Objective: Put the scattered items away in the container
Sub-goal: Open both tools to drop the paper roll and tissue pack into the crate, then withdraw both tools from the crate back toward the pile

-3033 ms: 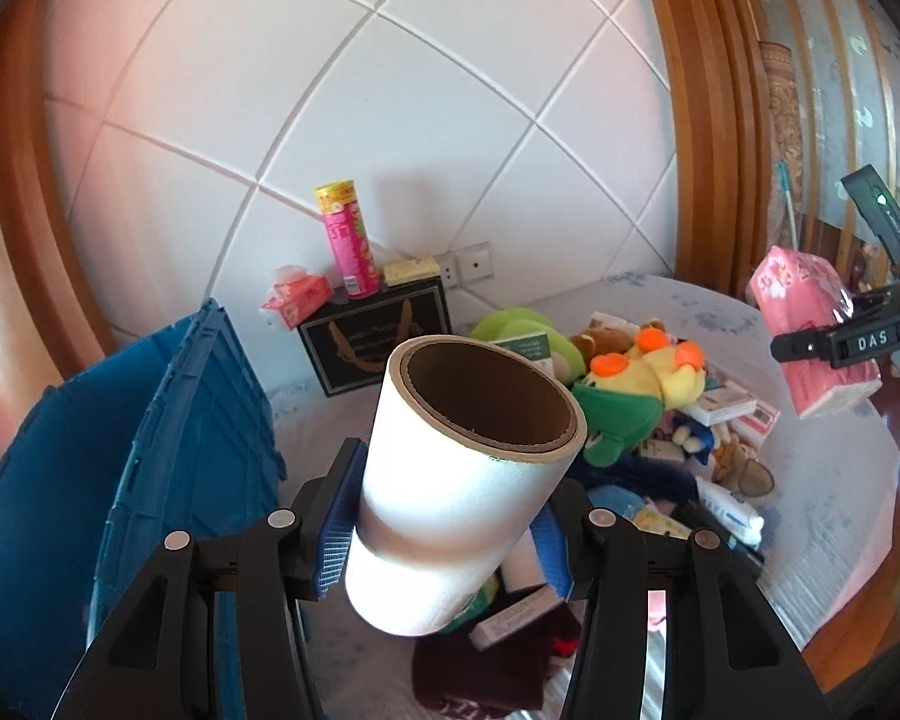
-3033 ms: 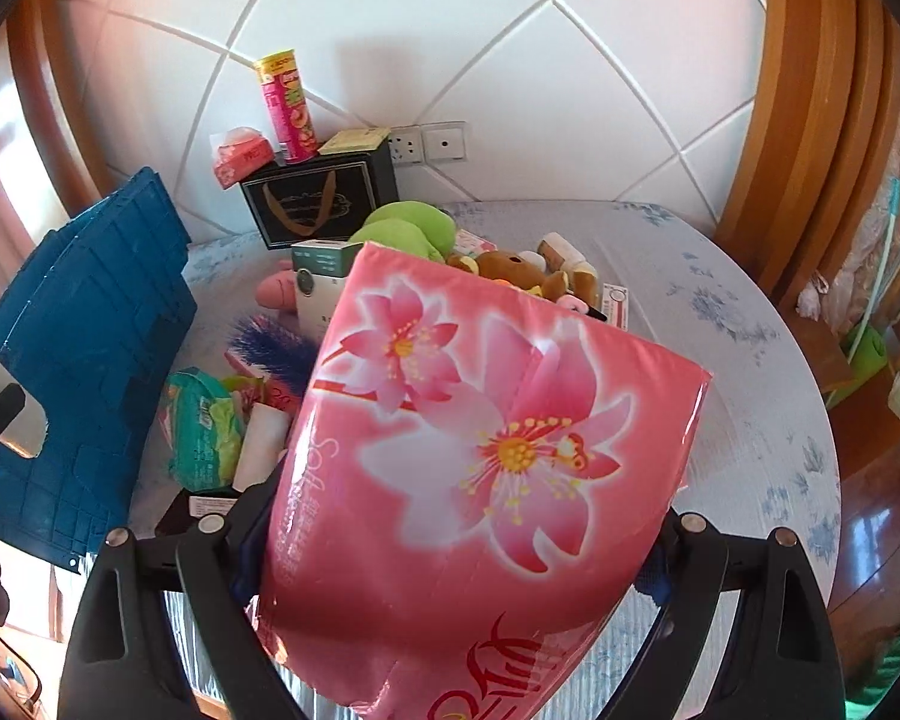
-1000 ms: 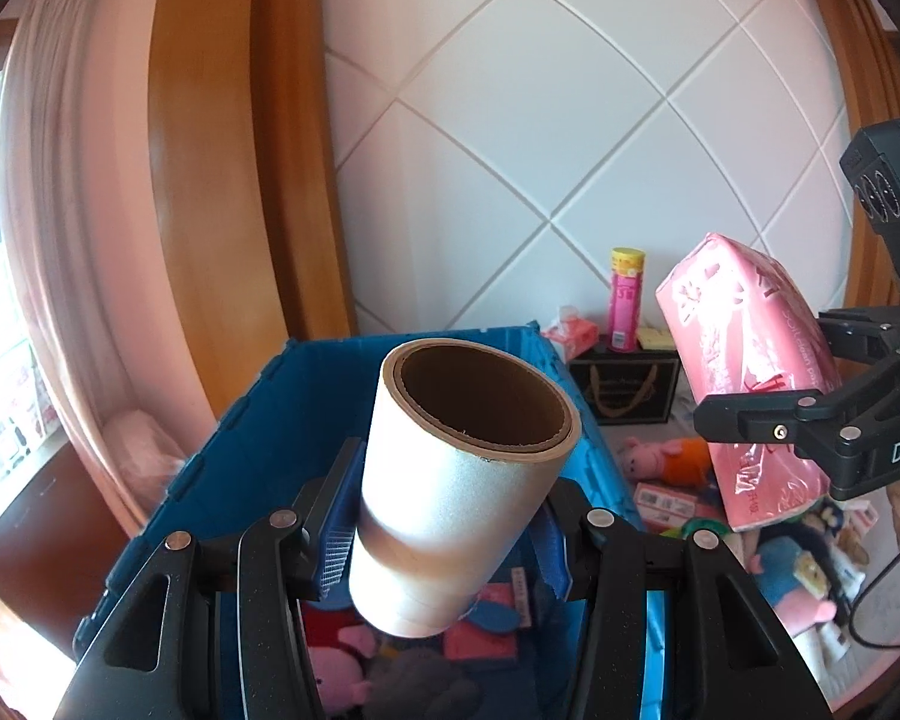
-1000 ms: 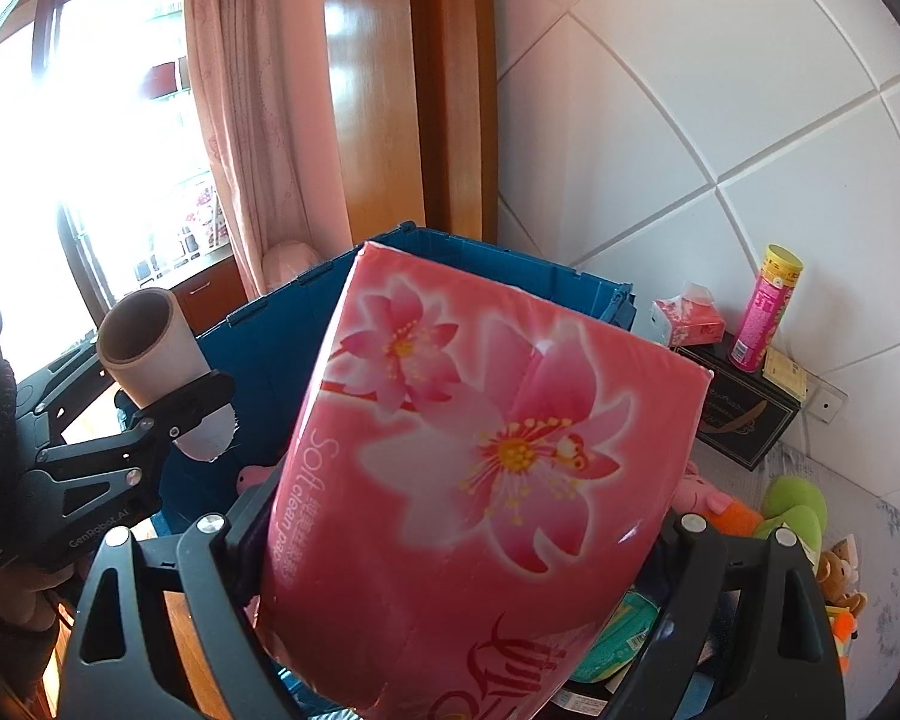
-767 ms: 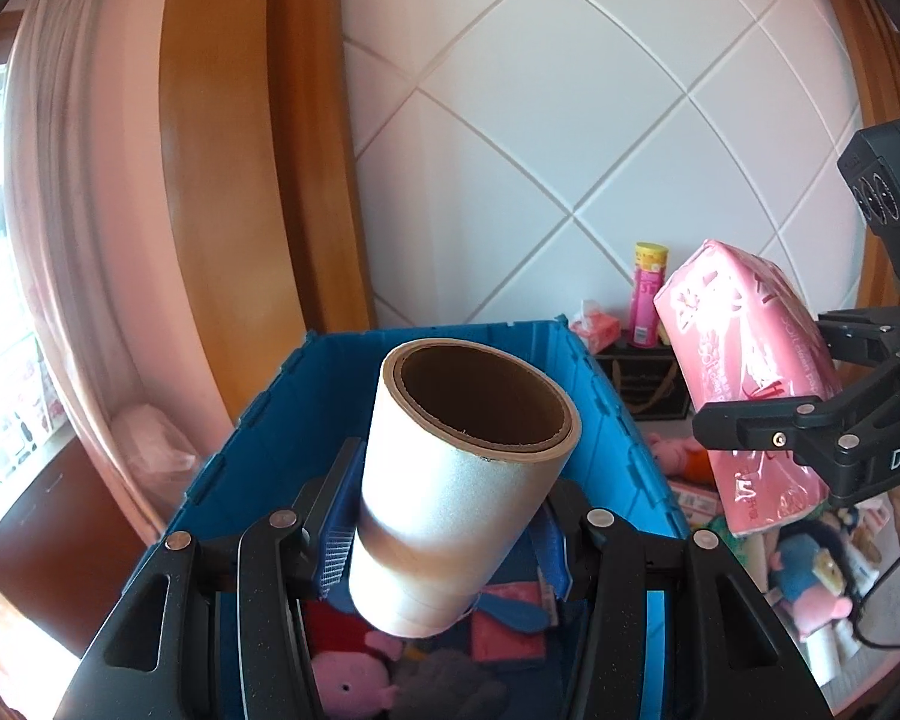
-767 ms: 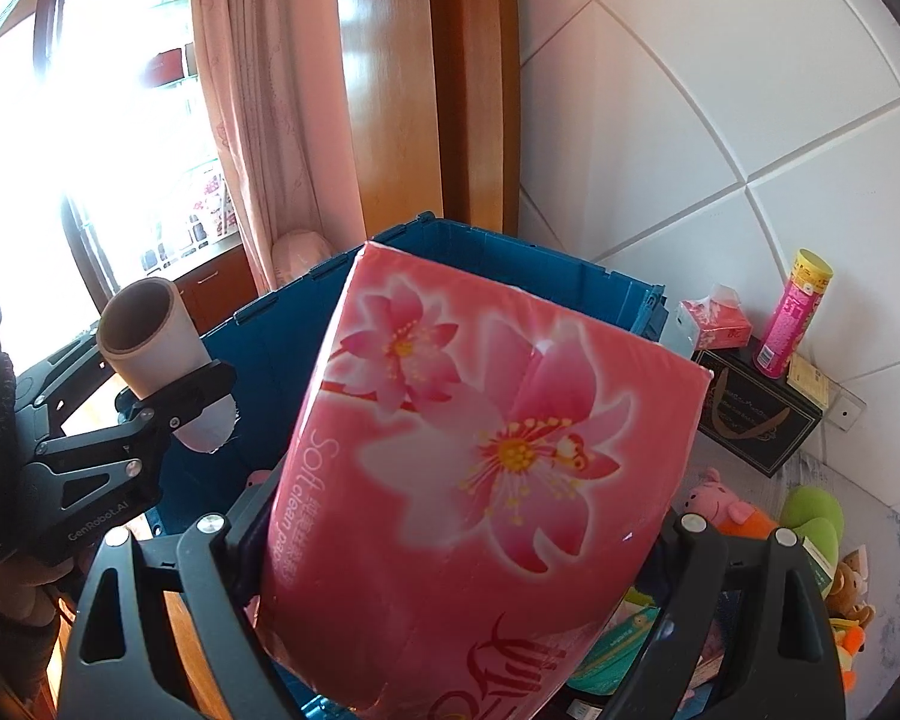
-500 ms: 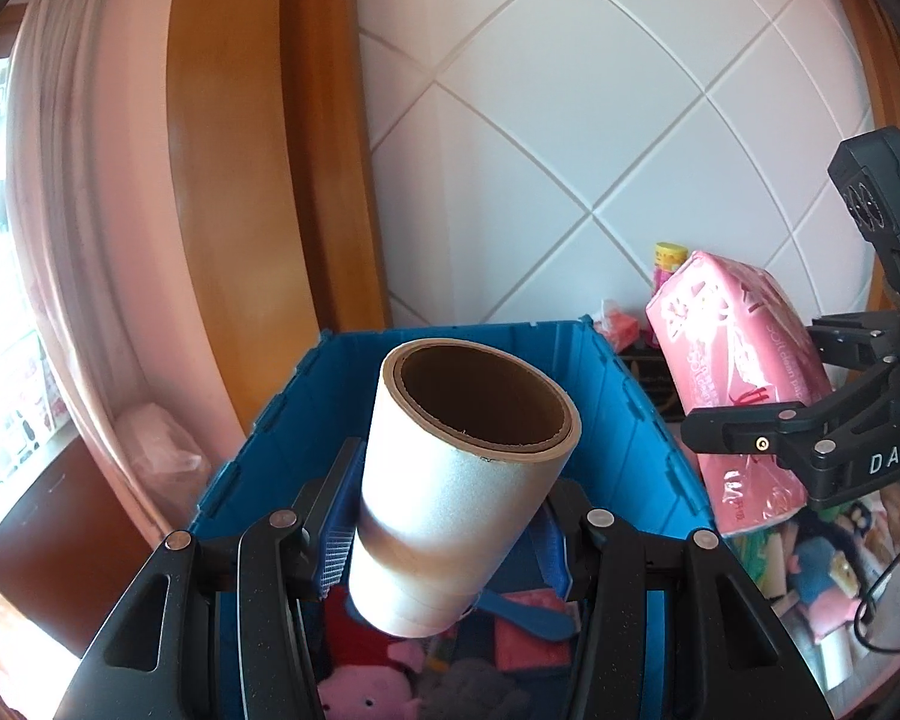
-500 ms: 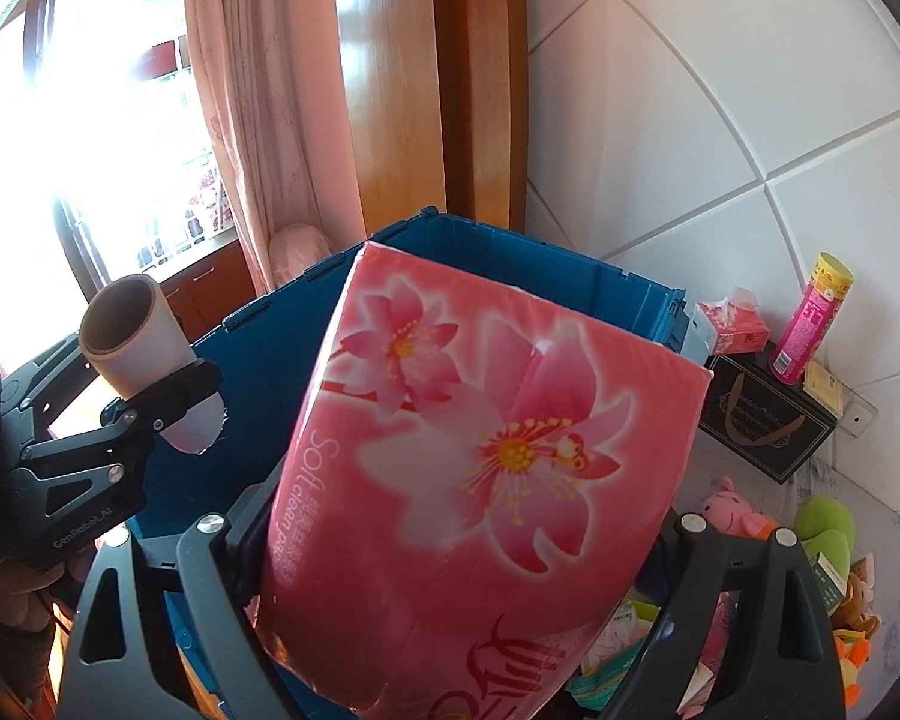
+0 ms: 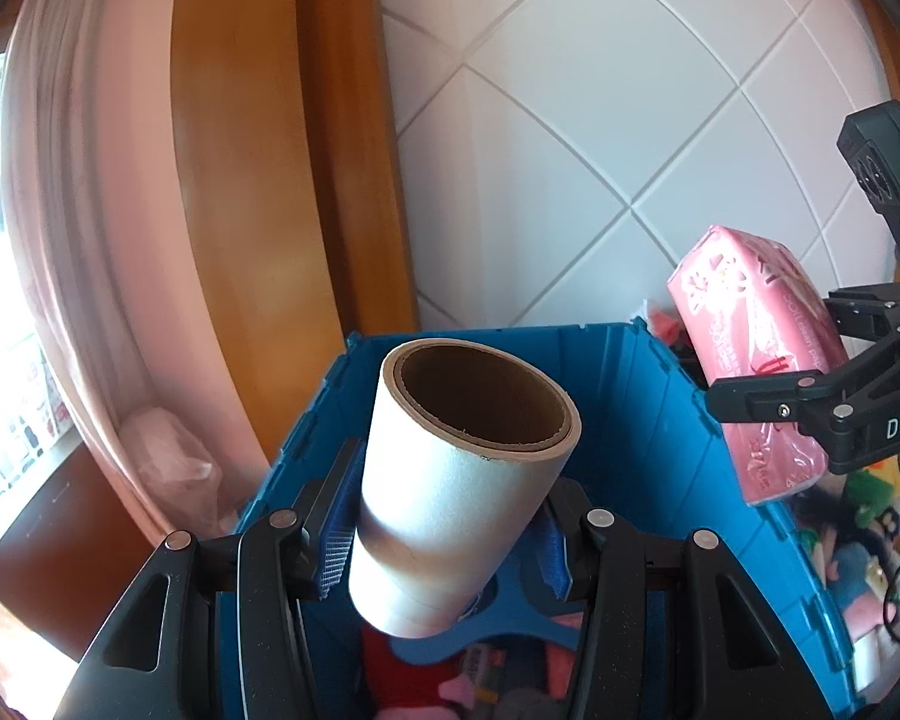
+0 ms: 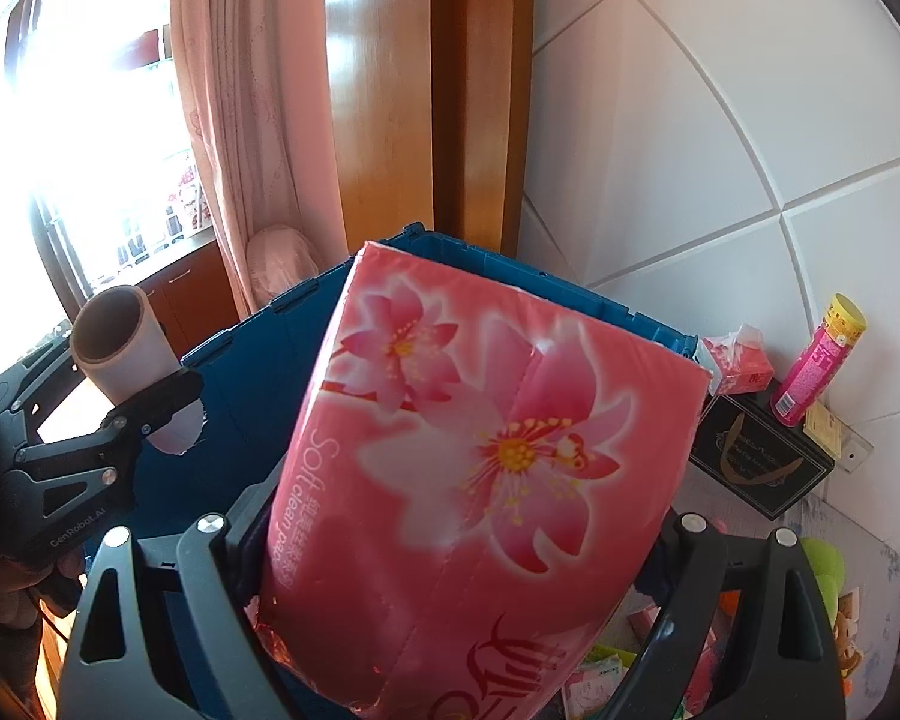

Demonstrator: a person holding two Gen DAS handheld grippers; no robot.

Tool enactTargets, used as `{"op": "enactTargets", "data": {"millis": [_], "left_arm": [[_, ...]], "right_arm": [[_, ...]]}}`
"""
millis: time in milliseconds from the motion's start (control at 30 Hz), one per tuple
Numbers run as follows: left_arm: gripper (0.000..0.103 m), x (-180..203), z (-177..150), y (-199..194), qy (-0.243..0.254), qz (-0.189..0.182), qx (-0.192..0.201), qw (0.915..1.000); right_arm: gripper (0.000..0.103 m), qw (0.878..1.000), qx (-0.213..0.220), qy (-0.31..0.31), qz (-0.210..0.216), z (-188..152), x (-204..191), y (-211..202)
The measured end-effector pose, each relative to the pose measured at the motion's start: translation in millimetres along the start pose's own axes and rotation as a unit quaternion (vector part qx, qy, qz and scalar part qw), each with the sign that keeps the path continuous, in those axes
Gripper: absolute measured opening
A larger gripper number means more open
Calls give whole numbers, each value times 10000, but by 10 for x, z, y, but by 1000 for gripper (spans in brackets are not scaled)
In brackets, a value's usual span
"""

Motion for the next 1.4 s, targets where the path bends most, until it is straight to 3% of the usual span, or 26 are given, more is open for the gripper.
{"op": "enactTargets", "data": {"millis": [500,533,567,633,967,1400], "left_arm": [[50,93,281,537,225,-252,76,9994],[58,83,302,549,165,-197,125,9996],[94,65,336,555,45,-134,137,9998],[103,11,398,566,-221,-81,106,9997],[103,-31,166,620,-197,5,-104,9998],[103,455,174,90,-165,-84,-189,9997]], "right_arm": [[91,9997,-201,162,-35,126,118,377],[92,9997,-192,146,-47,131,121,384],[94,9997,-178,127,-68,137,131,391],[103,9997,-173,160,-87,132,167,415],[103,9988,83,490,-18,21,288,269],[103,9973,307,652,-116,-340,290,-367]]}}
Point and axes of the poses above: each gripper's, at about its wrist camera, not at the fingertips, and y roughly the way its jaws point, x to its right, z to its top, the point moved 1 cm from there along y, roughly the way its jaws point, and after that the axes turned 7 degrees about -y, right-handed, at the moved point
